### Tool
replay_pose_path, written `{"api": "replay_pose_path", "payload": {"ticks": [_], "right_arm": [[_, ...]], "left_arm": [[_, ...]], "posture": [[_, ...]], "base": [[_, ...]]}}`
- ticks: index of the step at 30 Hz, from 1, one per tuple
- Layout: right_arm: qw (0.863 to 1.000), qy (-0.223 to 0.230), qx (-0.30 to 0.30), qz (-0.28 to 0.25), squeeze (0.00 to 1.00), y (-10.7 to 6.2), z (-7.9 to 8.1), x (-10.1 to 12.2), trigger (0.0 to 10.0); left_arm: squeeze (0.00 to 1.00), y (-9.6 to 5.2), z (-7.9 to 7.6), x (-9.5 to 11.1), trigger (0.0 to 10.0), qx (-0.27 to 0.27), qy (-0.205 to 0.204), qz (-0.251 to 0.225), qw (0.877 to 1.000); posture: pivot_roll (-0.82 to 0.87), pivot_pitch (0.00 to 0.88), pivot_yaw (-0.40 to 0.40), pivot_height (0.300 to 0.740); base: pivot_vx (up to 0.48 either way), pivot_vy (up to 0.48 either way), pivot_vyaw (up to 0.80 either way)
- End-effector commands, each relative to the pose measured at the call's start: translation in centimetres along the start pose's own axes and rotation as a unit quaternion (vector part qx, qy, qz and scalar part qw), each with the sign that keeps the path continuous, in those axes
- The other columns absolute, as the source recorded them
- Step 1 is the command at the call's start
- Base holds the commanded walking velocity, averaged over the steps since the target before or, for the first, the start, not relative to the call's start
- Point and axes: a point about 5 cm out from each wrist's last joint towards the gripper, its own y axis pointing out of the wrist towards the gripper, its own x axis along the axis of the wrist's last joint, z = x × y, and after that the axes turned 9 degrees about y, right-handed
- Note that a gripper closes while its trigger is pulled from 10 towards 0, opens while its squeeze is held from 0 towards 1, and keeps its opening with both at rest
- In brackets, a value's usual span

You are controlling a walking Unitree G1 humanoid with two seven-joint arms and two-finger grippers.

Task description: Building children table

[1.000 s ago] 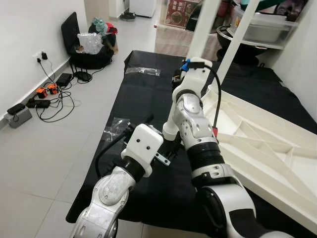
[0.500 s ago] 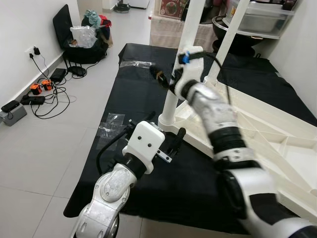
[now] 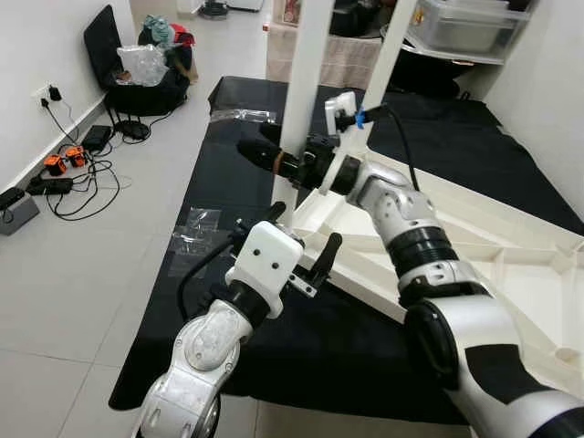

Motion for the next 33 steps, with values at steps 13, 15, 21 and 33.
{"api": "replay_pose_path", "payload": {"ticks": [13, 15, 21, 33], "right_arm": [[0.973, -0.056, -0.223, -0.034, 0.0, -0.3, -2.1, 0.0, 0.0], [0.964, -0.062, -0.255, -0.037, 0.0, -0.4, -2.4, 0.1, 0.0], [0.728, -0.107, -0.664, -0.132, 0.0, -6.0, -4.2, 0.9, 0.0], [0.786, -0.071, -0.593, -0.163, 1.0, -1.6, -1.2, 0.1, 10.0]], "left_arm": [[0.0, -0.2, -0.1, 0.1, 10.0, 0.002, -0.002, 0.001, 1.0], [0.0, -0.1, -0.1, 0.1, 10.0, 0.002, -0.003, 0.001, 1.0], [0.0, 0.1, -0.2, 0.1, 10.0, -0.002, -0.004, -0.003, 1.0], [0.0, 0.0, -0.1, 0.1, 10.0, -0.001, -0.003, -0.003, 1.0]], "posture": [[0.09, 0.054, -0.136, 0.74], [0.09, 0.053, -0.135, 0.74], [0.08, 0.05, -0.127, 0.74], [0.08, 0.051, -0.129, 0.74]], "base": [[0.0, 0.0, 0.0], [0.0, 0.0, 0.0], [0.0, 0.0, 0.0], [0.0, 0.0, 0.0]]}}
